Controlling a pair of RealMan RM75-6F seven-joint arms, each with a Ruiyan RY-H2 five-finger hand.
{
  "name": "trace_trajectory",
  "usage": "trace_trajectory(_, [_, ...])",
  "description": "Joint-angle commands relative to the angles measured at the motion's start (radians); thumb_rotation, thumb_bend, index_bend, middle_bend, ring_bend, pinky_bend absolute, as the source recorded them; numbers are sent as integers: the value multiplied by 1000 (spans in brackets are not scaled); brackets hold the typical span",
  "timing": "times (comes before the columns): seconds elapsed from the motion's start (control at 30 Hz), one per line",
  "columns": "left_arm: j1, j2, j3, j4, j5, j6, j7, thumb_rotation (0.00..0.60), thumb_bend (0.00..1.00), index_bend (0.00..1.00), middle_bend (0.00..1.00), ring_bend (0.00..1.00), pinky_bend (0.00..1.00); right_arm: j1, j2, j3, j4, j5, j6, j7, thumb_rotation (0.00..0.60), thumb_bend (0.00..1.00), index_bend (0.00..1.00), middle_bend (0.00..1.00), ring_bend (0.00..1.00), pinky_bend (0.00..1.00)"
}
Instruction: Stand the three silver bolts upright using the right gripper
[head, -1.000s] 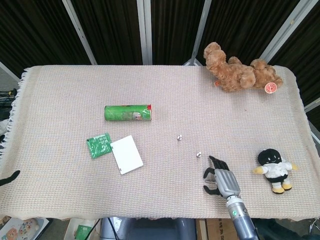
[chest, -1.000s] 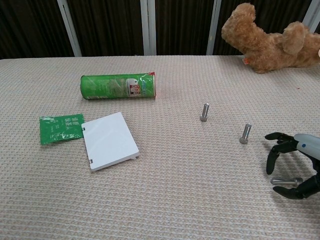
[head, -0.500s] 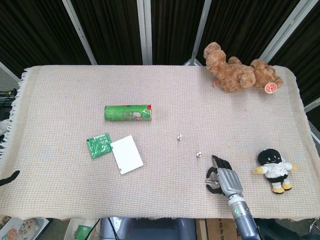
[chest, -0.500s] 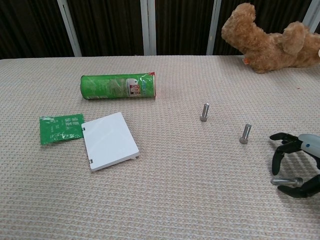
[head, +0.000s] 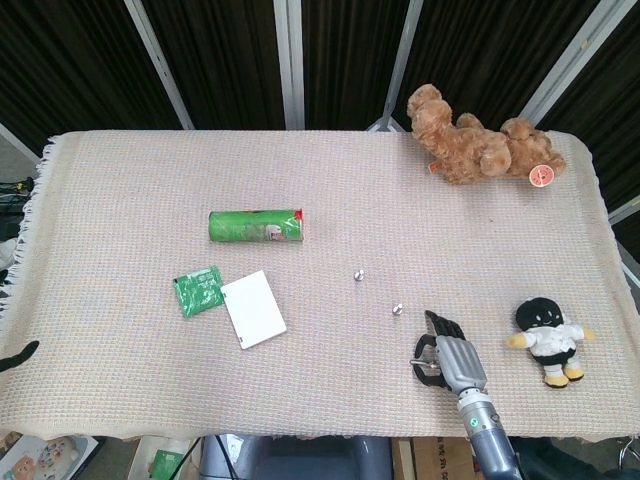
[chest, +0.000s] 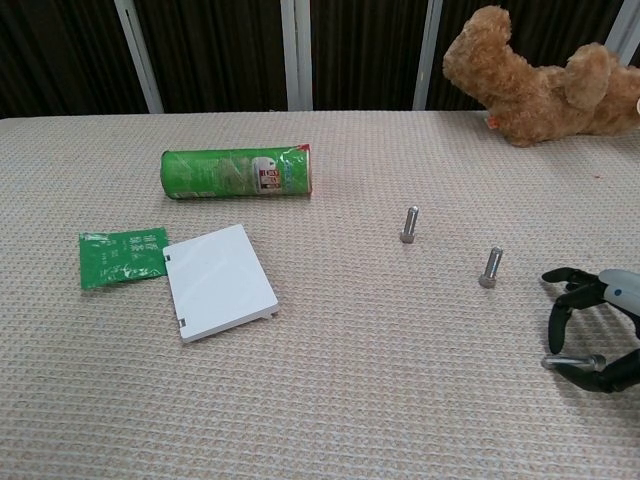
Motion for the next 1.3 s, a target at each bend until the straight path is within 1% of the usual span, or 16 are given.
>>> trace_trajectory(0.03, [-1,0,1,0,1,-1,1,600,238,62,21,0,144,0,-1,-1,1,1,-2,-1,600,353,557,0,0,0])
trace_trajectory(0.47, [-1,-1,1,0,2,0,3,600,238,63,22,0,144,4,-5,-1,7,9,-10,-11,600,355,557,0,0,0])
trace_trajectory(0.77, [0,0,1,0,1,0,1,600,238,62,21,0,144,5,-5,2,10,18,-11,-13,600,366,598,0,0,0])
trace_trajectory(1.13, [1,-1,1,0,2,2,3,600,237,62,21,0,144,6,9,5,-7,6,-14,0,600,366,613,0,0,0])
trace_trajectory(1.3, [0,-1,0,-1,1,1,3,600,238,62,22,0,144,7,19,15,-24,-13,-6,10,600,366,613,0,0,0])
